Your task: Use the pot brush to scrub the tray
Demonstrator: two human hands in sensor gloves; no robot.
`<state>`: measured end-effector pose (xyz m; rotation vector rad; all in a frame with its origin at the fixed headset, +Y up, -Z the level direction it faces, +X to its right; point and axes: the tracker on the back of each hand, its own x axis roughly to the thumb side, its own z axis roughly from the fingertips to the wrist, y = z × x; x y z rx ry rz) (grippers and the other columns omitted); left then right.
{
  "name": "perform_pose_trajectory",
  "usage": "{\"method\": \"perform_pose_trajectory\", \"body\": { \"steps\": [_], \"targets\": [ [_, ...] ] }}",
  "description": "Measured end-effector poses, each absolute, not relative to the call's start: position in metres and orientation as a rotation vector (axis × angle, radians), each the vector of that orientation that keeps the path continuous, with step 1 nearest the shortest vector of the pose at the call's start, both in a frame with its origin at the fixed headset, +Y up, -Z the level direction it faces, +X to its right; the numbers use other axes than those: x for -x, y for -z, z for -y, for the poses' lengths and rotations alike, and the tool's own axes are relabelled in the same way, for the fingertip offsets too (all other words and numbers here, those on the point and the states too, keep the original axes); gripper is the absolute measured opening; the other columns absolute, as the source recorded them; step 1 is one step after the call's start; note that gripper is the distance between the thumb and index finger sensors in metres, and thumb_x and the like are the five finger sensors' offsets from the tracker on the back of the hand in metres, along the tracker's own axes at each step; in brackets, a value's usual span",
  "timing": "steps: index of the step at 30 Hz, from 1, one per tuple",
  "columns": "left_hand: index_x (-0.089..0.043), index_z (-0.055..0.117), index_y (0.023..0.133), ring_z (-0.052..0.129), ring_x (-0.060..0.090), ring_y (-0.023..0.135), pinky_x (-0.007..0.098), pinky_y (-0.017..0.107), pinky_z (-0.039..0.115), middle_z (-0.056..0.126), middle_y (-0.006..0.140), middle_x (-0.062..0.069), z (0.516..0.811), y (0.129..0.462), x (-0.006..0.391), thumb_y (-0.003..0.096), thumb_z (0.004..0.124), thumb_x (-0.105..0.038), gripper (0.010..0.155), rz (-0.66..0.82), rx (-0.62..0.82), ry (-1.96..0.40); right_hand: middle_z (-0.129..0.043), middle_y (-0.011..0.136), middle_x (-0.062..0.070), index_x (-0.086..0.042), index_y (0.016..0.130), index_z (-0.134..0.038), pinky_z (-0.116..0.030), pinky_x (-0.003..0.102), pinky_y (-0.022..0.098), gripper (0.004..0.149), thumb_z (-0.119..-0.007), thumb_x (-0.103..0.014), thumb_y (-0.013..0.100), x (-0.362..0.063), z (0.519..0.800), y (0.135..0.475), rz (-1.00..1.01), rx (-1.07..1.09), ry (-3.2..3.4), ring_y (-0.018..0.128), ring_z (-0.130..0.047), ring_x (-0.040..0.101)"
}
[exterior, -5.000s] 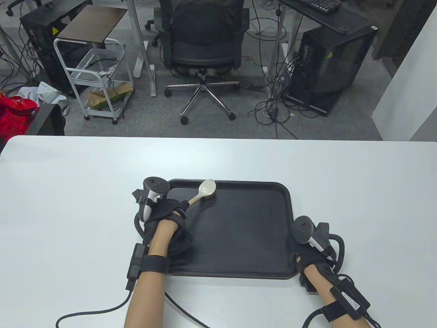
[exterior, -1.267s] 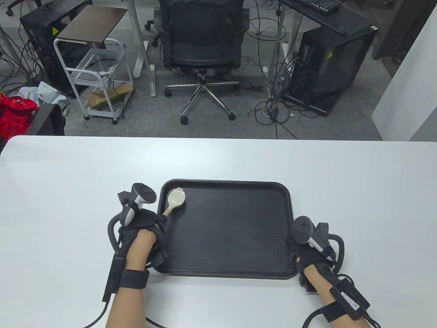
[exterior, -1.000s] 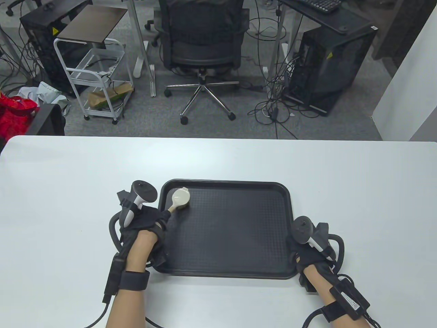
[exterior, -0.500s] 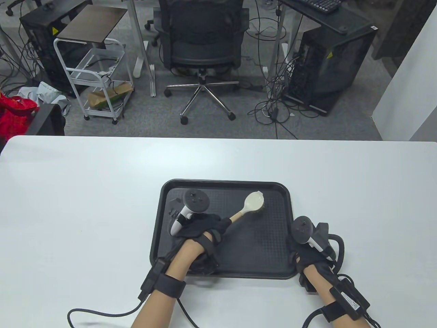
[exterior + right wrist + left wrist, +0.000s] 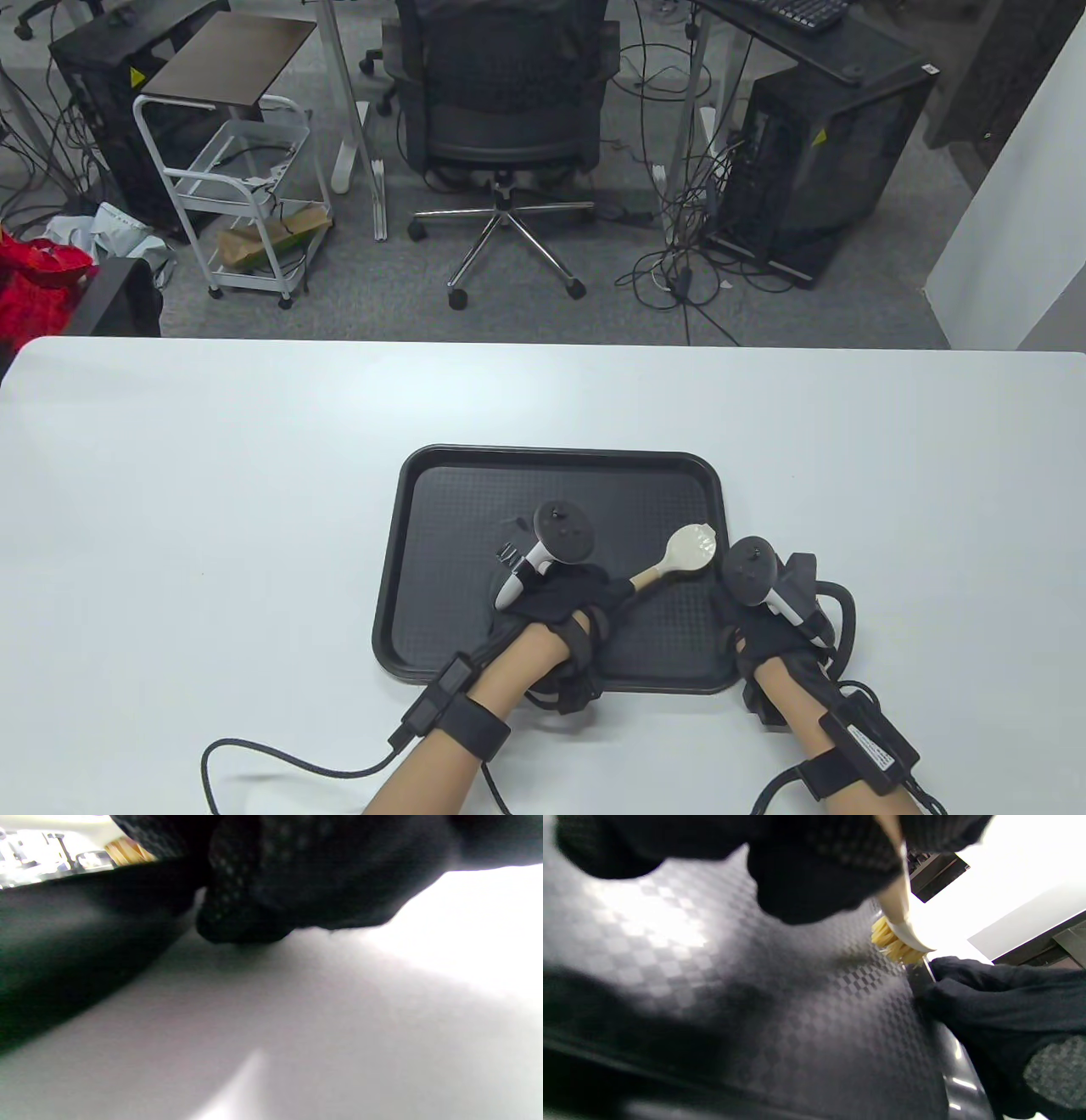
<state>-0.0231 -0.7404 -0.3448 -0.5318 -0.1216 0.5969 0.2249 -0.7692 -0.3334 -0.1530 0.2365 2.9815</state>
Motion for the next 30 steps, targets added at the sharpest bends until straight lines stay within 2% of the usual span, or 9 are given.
{"method": "perform_pose_trajectory", "body": {
  "steps": [7,13,30],
  "targets": [
    [-0.009,0.087,0.074,0.096,0.018,0.008,0.048,0.038,0.086,0.105,0.037,-0.002,0.741,0.342,0.016,0.0392,0.074,-0.057,0.061,0.108,0.488,-0.520,-0.099,0.036,0.004,-0.005,0.094,-0.062,-0.083,0.045,0.020,0.059,-0.076,-0.037,0.047,-0.225,0.769,0.333,-0.236,0.152,-2.981,0.012,-0.097,0.024],
    [-0.010,0.087,0.074,0.095,0.018,0.008,0.048,0.039,0.085,0.105,0.037,-0.001,0.730,0.343,0.034,0.0392,0.074,-0.058,0.061,0.040,0.501,-0.457,-0.099,0.036,0.004,-0.005,0.094,-0.062,-0.083,0.045,0.020,0.058,-0.076,-0.036,0.047,-0.225,0.769,0.333,-0.234,0.152,-2.982,0.012,-0.097,0.024],
    [-0.010,0.087,0.075,0.095,0.020,0.009,0.049,0.039,0.085,0.105,0.037,0.000,0.709,0.360,0.136,0.0394,0.075,-0.059,0.061,-0.109,0.660,-0.390,-0.099,0.036,0.004,-0.005,0.094,-0.062,-0.083,0.045,0.020,0.058,-0.076,-0.036,0.047,-0.225,0.770,0.333,-0.235,0.150,-2.979,0.012,-0.097,0.024]
  ]
}}
